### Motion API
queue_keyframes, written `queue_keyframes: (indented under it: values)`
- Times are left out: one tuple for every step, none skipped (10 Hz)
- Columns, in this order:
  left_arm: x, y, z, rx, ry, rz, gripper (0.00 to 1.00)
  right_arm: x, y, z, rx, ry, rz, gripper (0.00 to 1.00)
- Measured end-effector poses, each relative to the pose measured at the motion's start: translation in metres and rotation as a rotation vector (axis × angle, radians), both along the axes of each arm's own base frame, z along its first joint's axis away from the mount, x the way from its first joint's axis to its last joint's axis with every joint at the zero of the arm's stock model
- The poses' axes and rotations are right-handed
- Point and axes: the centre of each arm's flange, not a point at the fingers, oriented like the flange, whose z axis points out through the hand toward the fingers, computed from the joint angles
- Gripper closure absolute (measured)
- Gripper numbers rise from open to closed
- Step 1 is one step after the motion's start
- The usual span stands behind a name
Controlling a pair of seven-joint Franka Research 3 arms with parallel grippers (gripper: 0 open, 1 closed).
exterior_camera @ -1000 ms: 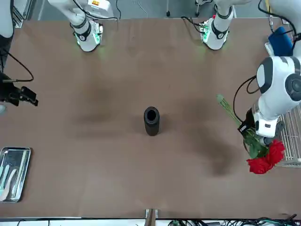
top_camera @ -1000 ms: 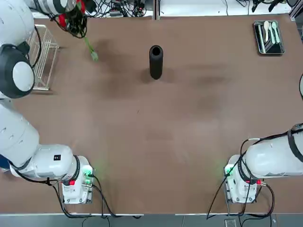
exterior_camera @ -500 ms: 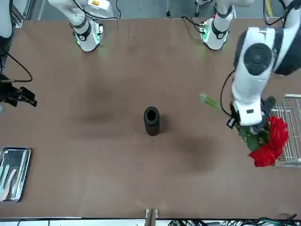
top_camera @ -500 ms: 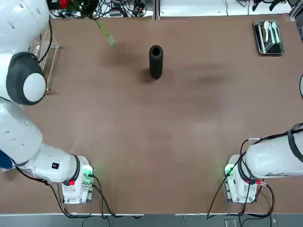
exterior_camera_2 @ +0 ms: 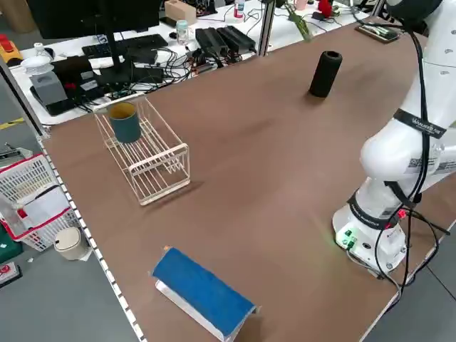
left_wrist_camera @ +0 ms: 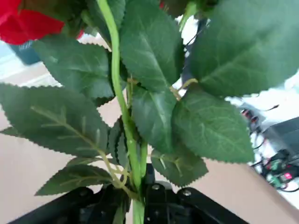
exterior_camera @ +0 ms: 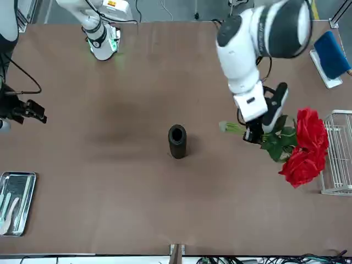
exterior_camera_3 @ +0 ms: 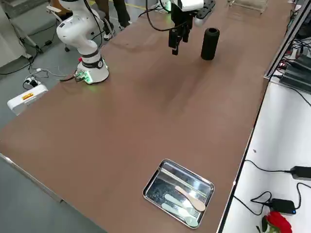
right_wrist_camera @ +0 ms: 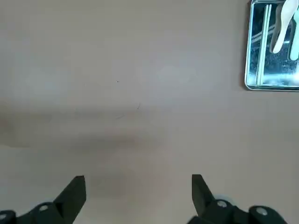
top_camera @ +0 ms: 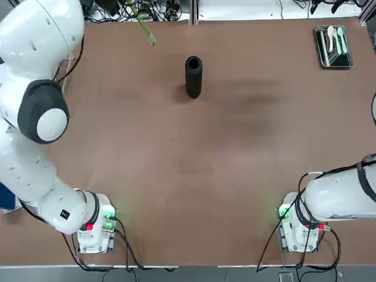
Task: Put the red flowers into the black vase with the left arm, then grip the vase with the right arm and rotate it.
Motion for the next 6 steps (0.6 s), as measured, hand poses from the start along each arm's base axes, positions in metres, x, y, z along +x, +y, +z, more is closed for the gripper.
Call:
queue_keyframes:
  values:
    - [-0.013, -0.026, 0.007, 0.042, -0.068, -0.045, 0.86, -0.002, 0.0, 0.002, 0.001, 0.001, 0.0, 0.0]
    - [-0.032, -0.058, 0.009, 0.078, -0.128, -0.099, 0.86, -0.003, 0.0, 0.004, 0.001, 0.002, 0.0, 0.0]
    - [-0.051, -0.092, 0.002, 0.129, -0.197, -0.155, 0.86, -0.003, 0.001, 0.004, 0.001, 0.002, 0.002, 0.0]
    - [-0.067, -0.127, -0.017, 0.193, -0.259, -0.216, 0.86, -0.003, 0.002, 0.004, 0.001, 0.004, 0.003, 0.0]
    - [-0.079, -0.155, -0.042, 0.259, -0.3, -0.273, 0.86, -0.003, 0.003, 0.003, 0.001, 0.006, 0.004, 0.0]
    - [-0.084, -0.173, -0.06, 0.305, -0.332, -0.311, 0.86, -0.003, 0.003, 0.002, 0.002, 0.007, 0.004, 0.0]
